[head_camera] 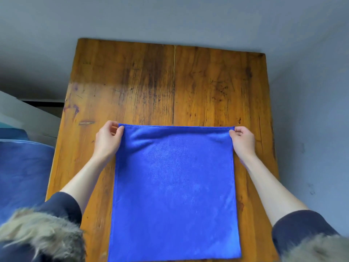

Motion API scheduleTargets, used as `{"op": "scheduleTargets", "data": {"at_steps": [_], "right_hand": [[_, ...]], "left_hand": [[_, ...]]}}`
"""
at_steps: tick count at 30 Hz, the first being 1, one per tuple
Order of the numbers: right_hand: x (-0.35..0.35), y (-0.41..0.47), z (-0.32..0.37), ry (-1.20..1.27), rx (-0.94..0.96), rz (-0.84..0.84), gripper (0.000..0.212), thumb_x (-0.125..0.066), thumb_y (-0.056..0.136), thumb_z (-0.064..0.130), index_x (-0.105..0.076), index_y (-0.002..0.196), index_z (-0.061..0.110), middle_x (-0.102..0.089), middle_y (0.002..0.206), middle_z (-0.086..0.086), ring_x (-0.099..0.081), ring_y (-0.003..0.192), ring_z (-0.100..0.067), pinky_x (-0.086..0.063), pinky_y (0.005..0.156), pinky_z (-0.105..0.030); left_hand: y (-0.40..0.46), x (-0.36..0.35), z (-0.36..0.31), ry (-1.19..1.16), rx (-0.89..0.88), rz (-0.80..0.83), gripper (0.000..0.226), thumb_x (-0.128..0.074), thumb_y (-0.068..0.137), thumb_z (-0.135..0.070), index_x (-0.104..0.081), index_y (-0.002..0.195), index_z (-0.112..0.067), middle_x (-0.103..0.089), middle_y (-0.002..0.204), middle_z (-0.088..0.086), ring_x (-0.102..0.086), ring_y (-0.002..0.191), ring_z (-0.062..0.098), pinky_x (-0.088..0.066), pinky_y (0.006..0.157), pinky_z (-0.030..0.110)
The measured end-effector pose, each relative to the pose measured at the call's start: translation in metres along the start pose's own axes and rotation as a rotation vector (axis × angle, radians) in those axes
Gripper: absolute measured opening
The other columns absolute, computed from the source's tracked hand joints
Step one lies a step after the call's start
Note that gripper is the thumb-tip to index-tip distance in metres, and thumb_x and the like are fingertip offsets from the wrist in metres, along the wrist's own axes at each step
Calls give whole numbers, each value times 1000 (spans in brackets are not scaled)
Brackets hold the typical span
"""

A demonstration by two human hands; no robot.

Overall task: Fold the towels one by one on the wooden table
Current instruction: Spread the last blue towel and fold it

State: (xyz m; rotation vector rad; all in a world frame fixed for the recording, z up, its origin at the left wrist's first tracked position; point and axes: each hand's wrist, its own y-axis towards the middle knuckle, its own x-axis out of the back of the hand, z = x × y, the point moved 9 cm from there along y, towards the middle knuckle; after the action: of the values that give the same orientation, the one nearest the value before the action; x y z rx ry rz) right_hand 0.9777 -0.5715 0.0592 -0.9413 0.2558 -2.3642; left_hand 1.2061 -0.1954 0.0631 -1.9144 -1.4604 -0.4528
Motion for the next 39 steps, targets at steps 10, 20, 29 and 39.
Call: {"op": "scheduleTargets", "data": {"at_steps": [10, 20, 29, 39], "right_hand": [[-14, 15, 26, -326, 201, 124, 17, -55, 93, 24, -64, 97, 10, -52, 101, 0, -47, 91, -13, -34, 78, -22], [-34, 16, 34, -570, 285, 340, 10, -62, 87, 19, -59, 78, 18, -50, 97, 0, -46, 96, -16, -36, 83, -28], [-34, 12, 34, -555, 214, 448, 11, -64, 86, 19, -60, 76, 16, -62, 92, -2, -54, 94, -19, -41, 77, -31], [1, -4, 62, -437, 223, 352, 9, -62, 88, 15, -64, 78, 15, -61, 83, 1, -54, 79, -11, -38, 58, -19]], "left_hand": [[21, -18, -24, 302, -171, 115, 14, -62, 88, -25, -63, 93, -12, -48, 93, 9, -47, 84, 20, -39, 78, 31], [24, -30, -28, 436, -251, 267, 14, -66, 84, -14, -60, 95, -9, -45, 91, 7, -41, 86, 21, -34, 75, 31], [21, -24, -18, 357, -240, 256, 29, -72, 78, -11, -47, 68, -20, -47, 74, -4, -45, 67, 13, -31, 55, 21], [12, 6, -41, 375, -247, 307, 23, -75, 76, -11, -55, 65, -16, -60, 68, -1, -53, 67, 15, -40, 53, 23]]}}
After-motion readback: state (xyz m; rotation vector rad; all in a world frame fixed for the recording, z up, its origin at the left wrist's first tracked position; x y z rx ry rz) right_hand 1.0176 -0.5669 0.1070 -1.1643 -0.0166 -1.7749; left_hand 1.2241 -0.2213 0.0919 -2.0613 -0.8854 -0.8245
